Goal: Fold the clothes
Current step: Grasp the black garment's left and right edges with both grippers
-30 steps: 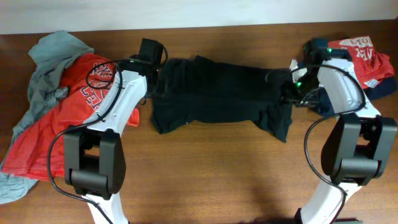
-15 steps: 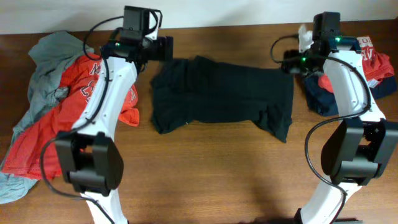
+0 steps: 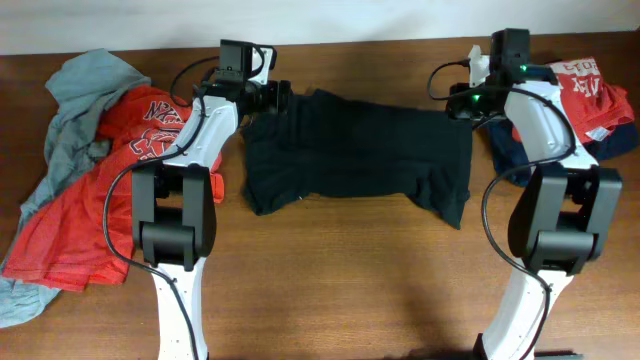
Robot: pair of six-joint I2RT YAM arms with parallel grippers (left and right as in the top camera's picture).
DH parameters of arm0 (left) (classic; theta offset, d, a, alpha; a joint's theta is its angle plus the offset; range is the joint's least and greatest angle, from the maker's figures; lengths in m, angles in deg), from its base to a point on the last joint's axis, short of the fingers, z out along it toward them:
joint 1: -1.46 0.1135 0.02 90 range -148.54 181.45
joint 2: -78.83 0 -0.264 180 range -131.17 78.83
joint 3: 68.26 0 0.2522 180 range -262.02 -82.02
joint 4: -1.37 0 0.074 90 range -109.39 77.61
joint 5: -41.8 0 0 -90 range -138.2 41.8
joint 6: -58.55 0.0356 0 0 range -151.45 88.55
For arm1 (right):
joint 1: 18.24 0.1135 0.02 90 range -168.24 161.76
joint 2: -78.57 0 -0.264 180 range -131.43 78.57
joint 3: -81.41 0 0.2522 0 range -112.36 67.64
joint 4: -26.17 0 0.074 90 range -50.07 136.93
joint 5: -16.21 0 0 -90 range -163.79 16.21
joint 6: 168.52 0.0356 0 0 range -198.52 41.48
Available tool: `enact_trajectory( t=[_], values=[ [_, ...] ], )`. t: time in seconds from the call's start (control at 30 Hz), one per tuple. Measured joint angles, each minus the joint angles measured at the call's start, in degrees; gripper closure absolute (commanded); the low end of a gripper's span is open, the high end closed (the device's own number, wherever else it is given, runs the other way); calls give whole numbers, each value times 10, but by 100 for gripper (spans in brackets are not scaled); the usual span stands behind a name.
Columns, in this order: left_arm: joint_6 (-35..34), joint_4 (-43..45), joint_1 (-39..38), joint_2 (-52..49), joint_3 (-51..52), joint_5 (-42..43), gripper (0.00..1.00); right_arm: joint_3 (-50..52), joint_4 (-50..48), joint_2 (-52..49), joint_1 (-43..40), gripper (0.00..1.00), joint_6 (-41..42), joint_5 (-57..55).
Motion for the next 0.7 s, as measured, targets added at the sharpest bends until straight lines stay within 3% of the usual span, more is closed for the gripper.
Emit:
enact_trajectory(
  t=[0.13, 0.37, 0.53, 0.6, 0.7],
  values=[
    [0, 21, 0, 0, -2, 4, 13, 0, -1, -1, -1, 37, 6, 0],
    [0, 38, -1, -27, -11, 11, 14, 0, 10, -1, -15, 39, 8, 0],
    [2, 43, -2, -61, -12, 12, 23, 0, 19, -1, -24, 42, 8, 0],
    [1, 40, -2, -61, -12, 12, 34, 0, 19, -1, -24, 43, 8, 0],
    [-2, 39, -2, -62, -12, 12, 72, 0, 19, -1, -24, 43, 9, 0]
  ],
)
